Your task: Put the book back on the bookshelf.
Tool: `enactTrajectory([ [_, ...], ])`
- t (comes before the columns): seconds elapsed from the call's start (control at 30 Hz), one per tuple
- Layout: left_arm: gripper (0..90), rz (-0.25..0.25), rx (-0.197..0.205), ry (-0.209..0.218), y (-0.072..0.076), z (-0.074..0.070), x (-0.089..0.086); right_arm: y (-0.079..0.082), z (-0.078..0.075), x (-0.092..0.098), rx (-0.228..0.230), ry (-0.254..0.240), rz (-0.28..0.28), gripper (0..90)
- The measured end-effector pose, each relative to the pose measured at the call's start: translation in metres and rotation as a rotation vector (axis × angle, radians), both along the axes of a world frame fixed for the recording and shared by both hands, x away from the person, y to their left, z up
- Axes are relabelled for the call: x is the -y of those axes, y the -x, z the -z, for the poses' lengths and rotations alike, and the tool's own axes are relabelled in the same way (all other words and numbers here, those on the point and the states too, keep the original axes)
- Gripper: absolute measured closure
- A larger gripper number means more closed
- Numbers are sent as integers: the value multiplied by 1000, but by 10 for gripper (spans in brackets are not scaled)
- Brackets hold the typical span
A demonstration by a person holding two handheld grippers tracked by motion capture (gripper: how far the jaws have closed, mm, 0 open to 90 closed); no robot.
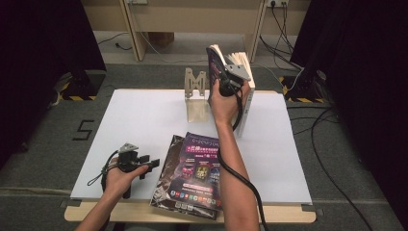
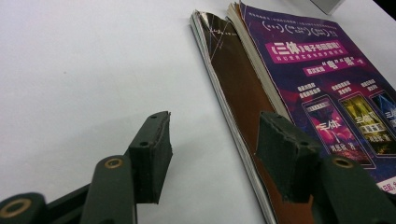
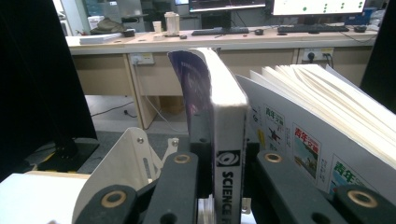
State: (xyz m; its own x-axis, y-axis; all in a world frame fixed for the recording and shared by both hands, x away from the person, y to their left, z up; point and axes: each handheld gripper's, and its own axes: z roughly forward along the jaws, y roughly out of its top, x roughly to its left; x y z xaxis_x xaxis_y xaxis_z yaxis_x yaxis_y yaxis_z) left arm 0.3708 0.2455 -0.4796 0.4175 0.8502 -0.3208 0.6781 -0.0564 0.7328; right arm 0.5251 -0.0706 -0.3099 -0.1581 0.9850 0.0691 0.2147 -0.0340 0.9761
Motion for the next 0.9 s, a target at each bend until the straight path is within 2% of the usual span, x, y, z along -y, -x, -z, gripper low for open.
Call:
enactTrajectory([
  [0.47, 440, -4, -4, -1, 0, 1, -2, -6, 12, -6, -9, 13, 15, 830],
  [0.73, 440, -6, -8, -4, 0, 1, -3, 2, 16, -8, -12, 12, 14, 827],
  [0.9, 440, -8, -8, 2, 0, 1, -3, 11, 17, -6, -53, -1, 11, 823],
])
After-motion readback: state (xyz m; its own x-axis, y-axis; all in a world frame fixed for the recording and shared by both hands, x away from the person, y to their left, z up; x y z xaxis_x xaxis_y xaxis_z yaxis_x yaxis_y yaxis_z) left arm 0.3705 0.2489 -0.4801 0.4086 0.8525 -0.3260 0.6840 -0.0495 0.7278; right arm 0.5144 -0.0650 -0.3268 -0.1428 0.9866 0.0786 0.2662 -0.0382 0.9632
